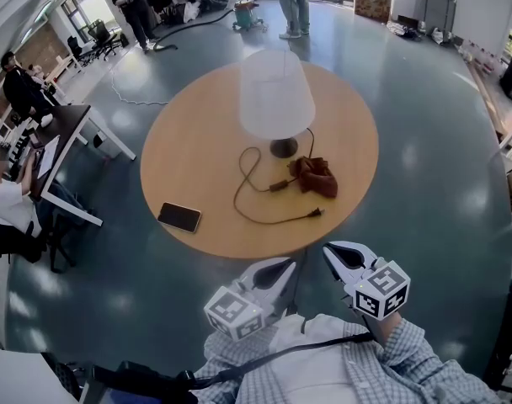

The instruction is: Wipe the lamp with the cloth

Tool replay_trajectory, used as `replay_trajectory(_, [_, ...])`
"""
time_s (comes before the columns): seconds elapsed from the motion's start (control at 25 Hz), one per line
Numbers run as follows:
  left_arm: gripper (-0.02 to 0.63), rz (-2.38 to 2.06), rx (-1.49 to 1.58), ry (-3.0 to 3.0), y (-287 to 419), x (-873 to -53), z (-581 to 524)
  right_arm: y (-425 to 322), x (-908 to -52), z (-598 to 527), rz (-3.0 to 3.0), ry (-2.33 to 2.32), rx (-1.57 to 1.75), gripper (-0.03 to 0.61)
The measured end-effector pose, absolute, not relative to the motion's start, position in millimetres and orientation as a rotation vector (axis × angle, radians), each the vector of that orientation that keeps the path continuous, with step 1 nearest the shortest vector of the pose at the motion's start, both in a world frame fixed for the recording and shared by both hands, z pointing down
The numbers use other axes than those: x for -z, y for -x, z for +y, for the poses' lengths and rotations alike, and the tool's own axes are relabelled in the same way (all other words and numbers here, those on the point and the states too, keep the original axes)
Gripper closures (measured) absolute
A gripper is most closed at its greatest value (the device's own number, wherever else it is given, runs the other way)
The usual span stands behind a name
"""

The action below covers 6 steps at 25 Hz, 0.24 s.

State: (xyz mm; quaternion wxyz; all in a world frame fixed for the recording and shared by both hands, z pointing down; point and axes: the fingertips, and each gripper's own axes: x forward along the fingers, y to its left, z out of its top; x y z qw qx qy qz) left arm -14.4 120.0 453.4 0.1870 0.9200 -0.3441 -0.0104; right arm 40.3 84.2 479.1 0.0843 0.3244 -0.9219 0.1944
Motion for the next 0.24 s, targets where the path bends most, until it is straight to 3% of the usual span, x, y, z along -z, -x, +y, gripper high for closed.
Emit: replay_trajectory(0.24, [0.609,-0.948,0.016,-2.587,12.4,-453.9,119.6,-37.9,-478.7,83.6,-2.744,-0.955,-0.584,0.575])
